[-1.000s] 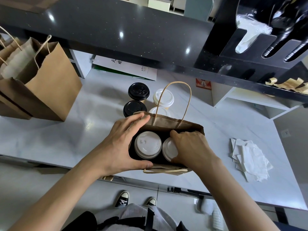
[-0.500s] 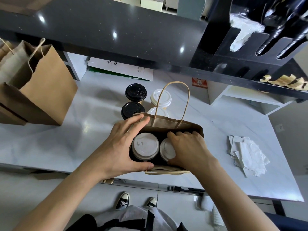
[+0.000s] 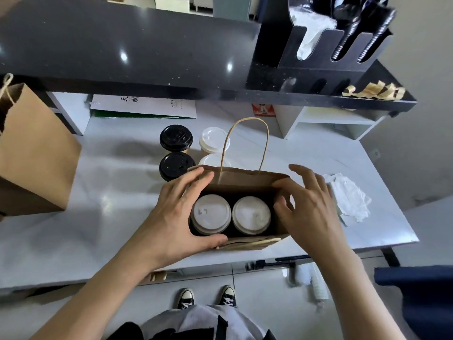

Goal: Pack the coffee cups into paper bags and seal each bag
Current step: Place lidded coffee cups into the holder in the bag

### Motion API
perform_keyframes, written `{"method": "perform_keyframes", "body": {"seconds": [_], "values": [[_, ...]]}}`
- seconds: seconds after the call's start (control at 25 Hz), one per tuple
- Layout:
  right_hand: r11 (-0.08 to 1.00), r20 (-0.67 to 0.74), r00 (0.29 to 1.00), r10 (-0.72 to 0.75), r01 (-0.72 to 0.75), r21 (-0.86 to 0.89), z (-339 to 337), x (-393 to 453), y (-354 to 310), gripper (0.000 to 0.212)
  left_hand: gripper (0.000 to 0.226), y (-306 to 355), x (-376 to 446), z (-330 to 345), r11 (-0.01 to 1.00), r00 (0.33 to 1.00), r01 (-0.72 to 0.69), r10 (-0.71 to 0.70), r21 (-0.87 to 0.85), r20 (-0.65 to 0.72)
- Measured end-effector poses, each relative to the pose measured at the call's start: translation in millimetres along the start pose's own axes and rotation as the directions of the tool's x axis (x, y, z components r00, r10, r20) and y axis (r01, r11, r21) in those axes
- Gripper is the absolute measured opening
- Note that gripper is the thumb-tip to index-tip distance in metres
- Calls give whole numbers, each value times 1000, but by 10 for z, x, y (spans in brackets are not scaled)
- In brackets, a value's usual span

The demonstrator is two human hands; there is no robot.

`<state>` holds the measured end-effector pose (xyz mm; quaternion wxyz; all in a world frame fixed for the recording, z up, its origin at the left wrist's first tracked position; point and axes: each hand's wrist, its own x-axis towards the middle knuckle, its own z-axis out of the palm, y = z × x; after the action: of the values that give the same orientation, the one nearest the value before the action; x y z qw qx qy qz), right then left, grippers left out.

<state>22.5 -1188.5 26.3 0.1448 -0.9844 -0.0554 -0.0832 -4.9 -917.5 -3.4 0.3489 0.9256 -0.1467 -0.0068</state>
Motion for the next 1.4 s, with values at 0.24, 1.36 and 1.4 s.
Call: {"method": "perform_keyframes", "body": {"seconds": [0.24, 1.36, 1.4], "values": [[960, 6, 971, 238, -236, 152, -98, -245, 244, 25, 115, 65, 120, 135, 996, 996, -82, 83, -31, 41], [939, 139, 990, -13, -35, 341, -306, 1179, 2227, 33, 112, 1092, 1550, 995, 988, 987, 153, -153, 5, -42], [937, 138, 990, -40, -11, 350, -301, 1244, 2251, 32, 111, 1105, 1578, 991, 984, 983, 179, -178, 13, -53]]}}
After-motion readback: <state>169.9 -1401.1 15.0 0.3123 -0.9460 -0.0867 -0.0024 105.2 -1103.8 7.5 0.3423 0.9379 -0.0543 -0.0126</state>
